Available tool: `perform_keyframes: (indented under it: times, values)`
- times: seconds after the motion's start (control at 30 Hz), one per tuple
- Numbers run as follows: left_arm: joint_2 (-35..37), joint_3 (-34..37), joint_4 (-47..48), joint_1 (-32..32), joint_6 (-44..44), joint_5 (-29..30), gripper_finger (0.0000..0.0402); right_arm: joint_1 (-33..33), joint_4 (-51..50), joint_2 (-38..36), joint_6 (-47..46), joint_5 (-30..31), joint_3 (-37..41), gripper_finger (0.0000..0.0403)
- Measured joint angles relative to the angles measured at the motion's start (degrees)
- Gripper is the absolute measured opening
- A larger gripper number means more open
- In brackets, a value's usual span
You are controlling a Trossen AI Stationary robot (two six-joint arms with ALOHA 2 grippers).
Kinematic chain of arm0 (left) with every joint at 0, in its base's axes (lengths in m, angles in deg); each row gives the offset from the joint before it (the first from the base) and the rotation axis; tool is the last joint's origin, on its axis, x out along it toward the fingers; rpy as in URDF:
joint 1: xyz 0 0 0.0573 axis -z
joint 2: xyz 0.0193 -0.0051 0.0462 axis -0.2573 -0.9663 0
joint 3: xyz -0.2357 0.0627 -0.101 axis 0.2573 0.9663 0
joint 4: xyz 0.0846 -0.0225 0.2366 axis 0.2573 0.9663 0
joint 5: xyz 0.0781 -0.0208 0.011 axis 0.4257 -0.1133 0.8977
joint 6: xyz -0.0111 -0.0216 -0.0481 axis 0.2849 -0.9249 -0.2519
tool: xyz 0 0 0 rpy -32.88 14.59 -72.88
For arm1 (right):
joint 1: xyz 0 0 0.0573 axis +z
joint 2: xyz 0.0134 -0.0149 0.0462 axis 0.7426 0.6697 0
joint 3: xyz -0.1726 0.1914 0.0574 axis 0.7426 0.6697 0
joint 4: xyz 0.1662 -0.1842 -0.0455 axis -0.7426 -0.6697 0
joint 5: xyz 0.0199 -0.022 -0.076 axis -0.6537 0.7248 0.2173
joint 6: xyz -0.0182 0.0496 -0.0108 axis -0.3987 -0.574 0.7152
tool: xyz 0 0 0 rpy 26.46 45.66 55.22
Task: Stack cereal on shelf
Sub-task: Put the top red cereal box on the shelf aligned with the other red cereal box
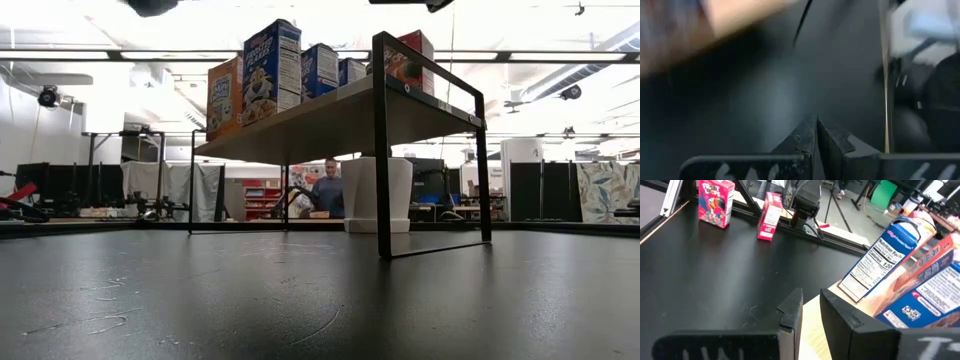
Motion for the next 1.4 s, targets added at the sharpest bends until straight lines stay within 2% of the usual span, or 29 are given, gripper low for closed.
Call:
perform_keyframes:
  times: [0.17, 0.4, 0.6, 0.7, 0.83, 1.0, 1.17, 1.4]
  values:
    - [-1.6, 0.2, 17.7, 4.3, -18.7, -9.5, 0.0001, 0.0, 0.0, 0.0, 1.4, 0.0, 0.0, 0.0057]
    - [-1.7, 1.6, 28.7, 12.8, -26.9, -12.7, 0.0034, 0.7, -0.1, 0.0, 2.1, -0.1, 0.0, 0.0057]
    - [-2.1, 1.7, 30.3, 18.7, -28.7, -12.5, 0.0082, 2.3, -0.2, 0.0, 2.5, -0.1, 0.0, 0.0057]
    - [-2.8, 2.1, 31.0, 21.0, -28.9, -8.9, 0.012, 3.0, -0.2, 0.0, 3.8, -0.1, 0.0, 0.0057]
    - [-3.8, 3.8, 31.2, 22.7, -29.4, -5.4, 0.018, 3.4, -0.2, 0.0, 4.5, -0.1, 0.0, 0.0057]
    - [-4.2, 8.2, 30.7, 23.0, -29.5, -5.3, 0.0238, 3.4, -0.5, 0.0, 3.6, -0.1, 0.0, 0.0057]
    - [-4.1, 11.1, 30.4, 23.0, -29.1, -5.3, 0.0261, 3.4, -0.7, 0.0, 3.4, -0.1, 0.0, 0.0057]
    - [-4.1, 14.4, 29.2, 23.0, -28.9, -4.2, 0.0256, 3.4, -0.7, 0.0, 3.4, -0.1, 0.0, 0.0057]
